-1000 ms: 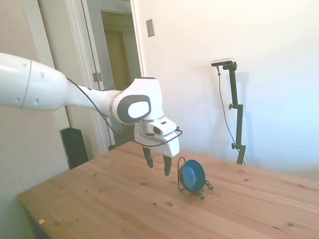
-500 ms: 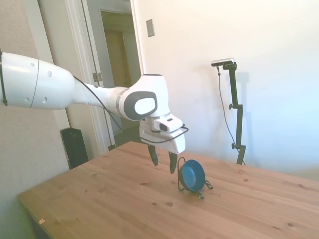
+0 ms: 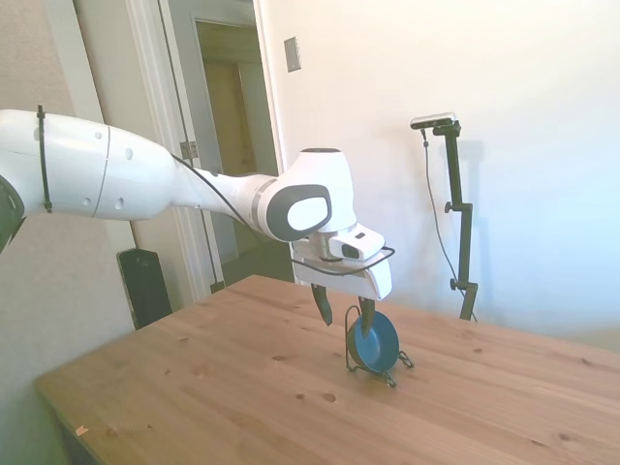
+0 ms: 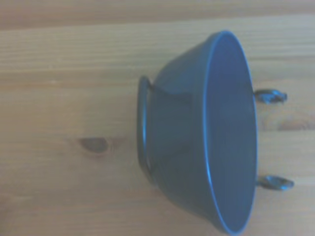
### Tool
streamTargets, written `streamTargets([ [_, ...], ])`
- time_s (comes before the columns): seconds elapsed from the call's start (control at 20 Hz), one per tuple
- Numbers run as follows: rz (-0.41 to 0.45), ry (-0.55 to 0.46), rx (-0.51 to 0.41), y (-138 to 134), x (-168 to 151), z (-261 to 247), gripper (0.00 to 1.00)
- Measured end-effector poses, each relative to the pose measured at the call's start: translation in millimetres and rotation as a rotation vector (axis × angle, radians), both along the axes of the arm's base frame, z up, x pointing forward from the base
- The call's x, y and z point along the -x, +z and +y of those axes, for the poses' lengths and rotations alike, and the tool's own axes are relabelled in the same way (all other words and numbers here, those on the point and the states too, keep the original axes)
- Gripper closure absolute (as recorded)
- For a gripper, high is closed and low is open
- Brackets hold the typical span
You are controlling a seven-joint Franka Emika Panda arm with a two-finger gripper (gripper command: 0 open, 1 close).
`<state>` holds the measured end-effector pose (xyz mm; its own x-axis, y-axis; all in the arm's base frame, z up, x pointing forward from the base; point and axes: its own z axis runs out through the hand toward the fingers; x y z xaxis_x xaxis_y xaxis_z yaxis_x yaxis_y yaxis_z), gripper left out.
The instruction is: Unload the bowl
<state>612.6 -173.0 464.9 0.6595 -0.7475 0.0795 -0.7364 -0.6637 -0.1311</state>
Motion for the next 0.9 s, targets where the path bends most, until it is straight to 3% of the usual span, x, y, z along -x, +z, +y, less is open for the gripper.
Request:
streamTargets([
  [0.4,-0.042,0.149,-0.09,-25,-10,2,0.0],
  [0.9,-0.072,0.2,-0.145,-29,-15,-13,0.0],
])
